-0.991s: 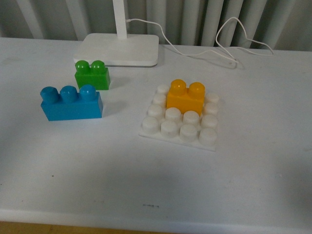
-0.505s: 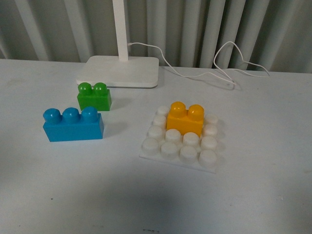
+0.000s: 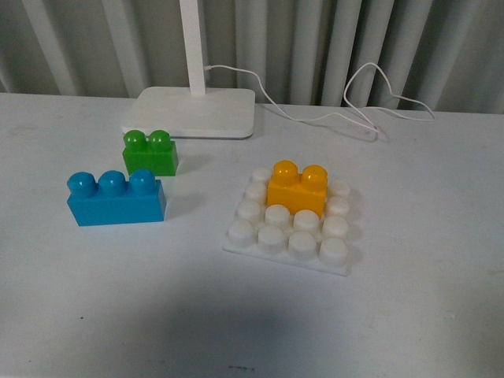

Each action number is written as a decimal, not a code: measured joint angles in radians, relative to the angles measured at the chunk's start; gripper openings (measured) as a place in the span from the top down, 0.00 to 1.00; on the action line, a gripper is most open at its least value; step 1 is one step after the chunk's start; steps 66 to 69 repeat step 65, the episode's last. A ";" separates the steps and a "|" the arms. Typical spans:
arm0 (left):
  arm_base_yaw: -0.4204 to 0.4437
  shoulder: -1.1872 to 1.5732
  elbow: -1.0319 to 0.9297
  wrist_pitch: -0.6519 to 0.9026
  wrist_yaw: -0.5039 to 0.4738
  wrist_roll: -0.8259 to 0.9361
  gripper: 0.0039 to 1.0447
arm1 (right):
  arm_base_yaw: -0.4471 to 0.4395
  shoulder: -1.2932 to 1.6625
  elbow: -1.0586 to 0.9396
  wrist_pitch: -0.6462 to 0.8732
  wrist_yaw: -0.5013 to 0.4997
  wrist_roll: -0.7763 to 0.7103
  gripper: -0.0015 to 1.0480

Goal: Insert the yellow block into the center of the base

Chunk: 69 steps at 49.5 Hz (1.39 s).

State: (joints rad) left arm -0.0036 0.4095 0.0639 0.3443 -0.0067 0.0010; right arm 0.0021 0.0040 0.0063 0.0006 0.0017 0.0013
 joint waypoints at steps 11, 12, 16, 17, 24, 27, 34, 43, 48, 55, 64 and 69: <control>0.001 -0.072 -0.023 -0.049 0.005 0.000 0.96 | 0.000 0.000 0.000 0.000 -0.002 0.000 0.09; 0.001 -0.075 -0.024 -0.052 0.005 0.000 0.96 | 0.000 0.000 0.000 0.000 -0.002 0.000 0.09; 0.001 -0.099 -0.039 -0.053 0.005 0.000 0.96 | 0.000 0.000 0.000 0.000 -0.002 0.000 0.09; 0.001 -0.102 -0.043 -0.048 0.005 0.000 0.96 | 0.000 0.000 0.000 0.000 -0.002 0.000 0.09; 0.001 -0.145 -0.052 -0.075 0.006 -0.002 0.96 | 0.000 0.000 0.000 0.000 -0.003 0.000 0.09; 0.001 -0.169 -0.052 -0.100 0.006 -0.002 0.96 | 0.000 0.000 0.000 0.000 -0.002 0.000 0.09; 0.001 -0.209 -0.052 -0.140 0.006 -0.002 0.96 | 0.000 0.000 0.000 0.000 -0.003 0.000 0.09; 0.001 -0.291 -0.052 -0.241 0.005 -0.002 0.96 | 0.000 0.000 0.000 0.000 -0.002 0.000 0.09; 0.001 -0.401 -0.052 -0.338 0.007 -0.002 0.96 | 0.000 0.000 0.000 0.000 -0.001 0.000 0.09; 0.001 -0.404 -0.052 -0.342 0.007 -0.002 0.96 | 0.000 0.000 0.000 0.000 -0.001 0.000 0.09; 0.001 -0.405 -0.052 -0.342 0.006 -0.003 0.78 | 0.000 0.000 0.000 0.000 -0.002 0.000 0.09; 0.001 -0.405 -0.052 -0.342 0.006 -0.003 0.74 | 0.000 0.000 0.000 0.000 -0.002 0.000 0.09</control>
